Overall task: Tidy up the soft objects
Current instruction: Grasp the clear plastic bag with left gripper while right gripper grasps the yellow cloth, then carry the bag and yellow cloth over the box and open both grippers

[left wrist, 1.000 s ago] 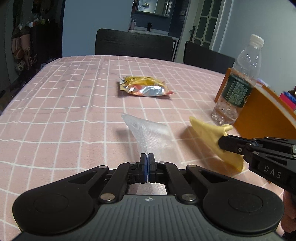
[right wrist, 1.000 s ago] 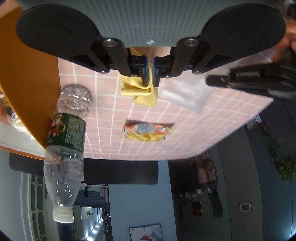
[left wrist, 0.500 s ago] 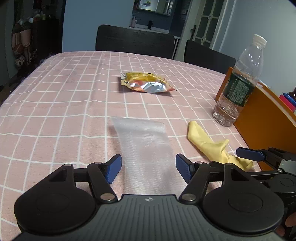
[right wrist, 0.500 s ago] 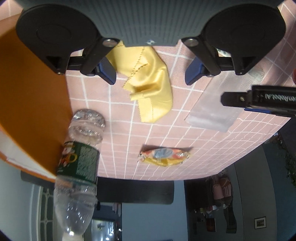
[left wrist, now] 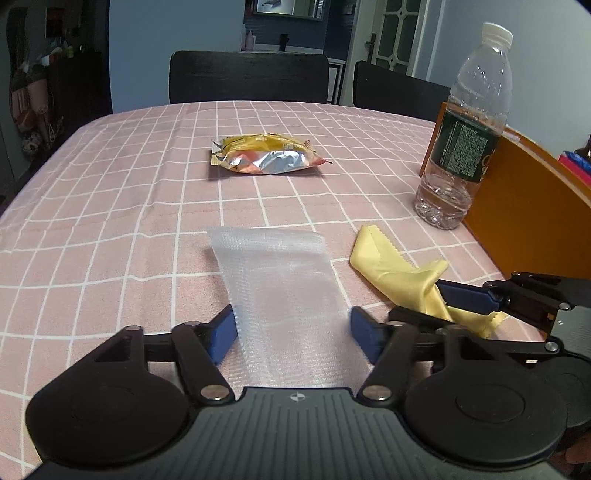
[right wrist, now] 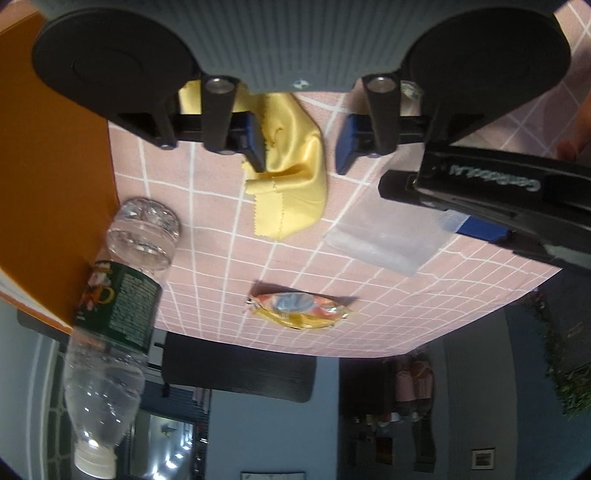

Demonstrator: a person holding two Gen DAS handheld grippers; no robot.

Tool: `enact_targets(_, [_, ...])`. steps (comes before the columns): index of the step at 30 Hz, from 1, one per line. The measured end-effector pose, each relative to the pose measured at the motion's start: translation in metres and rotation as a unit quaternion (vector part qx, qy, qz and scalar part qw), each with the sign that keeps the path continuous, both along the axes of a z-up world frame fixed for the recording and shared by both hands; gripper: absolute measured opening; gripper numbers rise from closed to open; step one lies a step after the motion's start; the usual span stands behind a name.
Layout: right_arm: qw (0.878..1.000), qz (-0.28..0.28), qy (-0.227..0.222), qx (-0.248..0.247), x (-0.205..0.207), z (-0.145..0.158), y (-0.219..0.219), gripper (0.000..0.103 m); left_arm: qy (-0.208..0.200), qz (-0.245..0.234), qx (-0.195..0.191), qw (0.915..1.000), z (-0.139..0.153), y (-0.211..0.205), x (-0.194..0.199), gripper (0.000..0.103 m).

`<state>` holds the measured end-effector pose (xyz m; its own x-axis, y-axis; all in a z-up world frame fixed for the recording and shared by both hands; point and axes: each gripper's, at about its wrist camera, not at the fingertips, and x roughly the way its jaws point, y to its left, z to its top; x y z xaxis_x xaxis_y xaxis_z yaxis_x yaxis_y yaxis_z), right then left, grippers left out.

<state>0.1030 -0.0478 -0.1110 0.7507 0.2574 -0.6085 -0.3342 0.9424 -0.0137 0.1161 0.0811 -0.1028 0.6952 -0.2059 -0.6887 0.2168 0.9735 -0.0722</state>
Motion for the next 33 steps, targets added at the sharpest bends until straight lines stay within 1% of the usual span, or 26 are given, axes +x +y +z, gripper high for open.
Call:
enact_targets(1, [1.0,0.005,-0.002,-0.001,-0.001,0.0,0.001,0.018,-0.004,0.001,0.017,0.9999,0.0,-0.002,0.0,0.055])
enact_targets(2, [1.0,0.005,-0.005,-0.006,-0.001,0.0,0.002,0.016,-0.009,0.001,0.029,0.9995,-0.001,-0.003,-0.001,0.049])
enact_targets(3, [1.0,0.006,-0.006,-0.009,-0.001,0.0,0.002,0.013,-0.012,0.001,0.032,0.9994,-0.001,-0.003,-0.001,0.047])
enact_targets(4, [1.0,0.008,-0.006,-0.008,0.0,0.001,0.001,0.009,-0.014,0.003,0.03,0.9995,-0.001,-0.003,-0.001,0.04])
enact_targets(5, [1.0,0.009,-0.006,-0.008,-0.001,0.001,0.0,0.007,-0.016,0.007,0.029,0.9994,-0.001,-0.002,-0.001,0.026])
enact_targets(6, [1.0,0.009,-0.006,-0.01,0.0,0.001,0.0,0.004,-0.017,0.008,0.026,0.9995,-0.001,-0.002,-0.001,0.018])
enact_targets(7, [1.0,0.009,-0.006,-0.012,0.001,0.001,0.0,0.002,-0.014,0.007,0.015,0.9998,0.0,0.0,-0.001,0.002])
enact_targets(9, [1.0,0.01,-0.001,-0.007,0.002,0.002,-0.003,0.001,-0.01,0.013,-0.015,0.9997,0.001,0.005,-0.003,0.002])
enact_targets(11, [1.0,0.012,0.002,0.003,0.001,0.004,-0.007,0.001,-0.019,0.021,-0.02,0.9994,0.004,0.01,-0.008,0.002])
enact_targets(14, [1.0,0.009,-0.006,0.016,-0.005,0.013,-0.013,0.001,-0.028,0.03,-0.03,0.9987,0.014,0.018,-0.016,0.002])
enact_targets(19, [0.996,0.013,0.008,0.083,-0.009,0.037,-0.033,0.001,-0.044,0.032,-0.042,0.9976,0.034,0.028,-0.03,0.002])
enact_targets(22, [0.995,0.016,0.001,0.098,-0.017,0.053,-0.04,0.001,-0.061,0.022,-0.047,0.9968,0.049,0.026,-0.041,0.002])
enact_targets(27, [0.994,0.022,-0.025,0.103,-0.037,0.083,-0.051,0.001,-0.086,-0.005,-0.054,0.9948,0.073,0.016,-0.057,0.002])
enact_targets(33, [0.994,0.014,-0.05,0.1,-0.059,0.114,-0.073,0.002,-0.113,-0.048,-0.067,0.9902,0.096,-0.002,-0.068,0.002])
